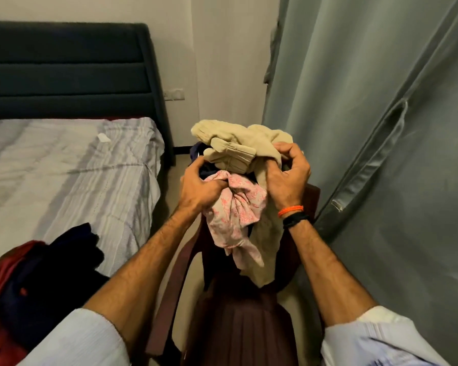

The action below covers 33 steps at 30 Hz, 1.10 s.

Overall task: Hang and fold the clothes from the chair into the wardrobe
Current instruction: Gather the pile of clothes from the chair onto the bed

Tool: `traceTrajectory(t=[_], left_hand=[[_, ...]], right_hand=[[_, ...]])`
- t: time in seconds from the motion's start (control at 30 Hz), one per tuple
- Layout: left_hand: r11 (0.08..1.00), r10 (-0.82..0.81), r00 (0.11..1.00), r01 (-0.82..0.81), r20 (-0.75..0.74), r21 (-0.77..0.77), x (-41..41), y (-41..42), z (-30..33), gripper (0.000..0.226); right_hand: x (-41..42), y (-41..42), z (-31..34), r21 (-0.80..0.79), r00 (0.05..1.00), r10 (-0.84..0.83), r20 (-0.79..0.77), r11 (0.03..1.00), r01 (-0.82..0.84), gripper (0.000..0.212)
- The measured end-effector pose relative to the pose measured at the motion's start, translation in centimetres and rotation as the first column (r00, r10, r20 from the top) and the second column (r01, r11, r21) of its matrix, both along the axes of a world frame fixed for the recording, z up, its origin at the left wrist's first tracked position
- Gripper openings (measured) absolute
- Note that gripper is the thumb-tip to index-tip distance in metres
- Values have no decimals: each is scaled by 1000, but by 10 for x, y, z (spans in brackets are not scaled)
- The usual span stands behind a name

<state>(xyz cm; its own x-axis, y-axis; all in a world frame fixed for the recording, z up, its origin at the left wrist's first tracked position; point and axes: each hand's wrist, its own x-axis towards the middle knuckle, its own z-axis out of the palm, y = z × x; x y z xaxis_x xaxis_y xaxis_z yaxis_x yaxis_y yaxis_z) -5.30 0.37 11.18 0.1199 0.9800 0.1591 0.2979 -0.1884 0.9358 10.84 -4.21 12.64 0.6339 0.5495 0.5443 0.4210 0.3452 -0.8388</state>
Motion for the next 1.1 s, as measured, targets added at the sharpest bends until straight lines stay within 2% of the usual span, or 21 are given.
traceTrajectory(t=[0.17, 0.4, 0.67, 0.8, 1.03, 1.1], left_hand=[[995, 92, 996, -92, 9, 27, -88, -10, 24, 61], [951, 287, 958, -285, 5, 123, -265, -31, 55, 59], [882, 451, 892, -444, -10, 157, -438, -67, 81, 53], [825, 539, 841, -537, 39, 176, -504, -76, 92, 50], [695, 669, 721, -693, 182, 190, -604, -75, 119, 62], [682, 679, 711, -704, 186, 199, -615, -74, 124, 65]], right_hand=[[-83, 6, 22, 50, 990, 143, -18, 989, -142, 12], [-255, 4, 56, 119, 939, 343, -8, 933, -340, 15], [-424, 3, 74, 104, 868, 494, -53, 867, -487, 14], [-497, 6, 92, 139, 804, 590, -76, 805, -577, 8], [-602, 20, 139, 238, 684, 729, 18, 662, -711, 9], [-614, 25, 141, 239, 669, 743, 25, 645, -725, 9]])
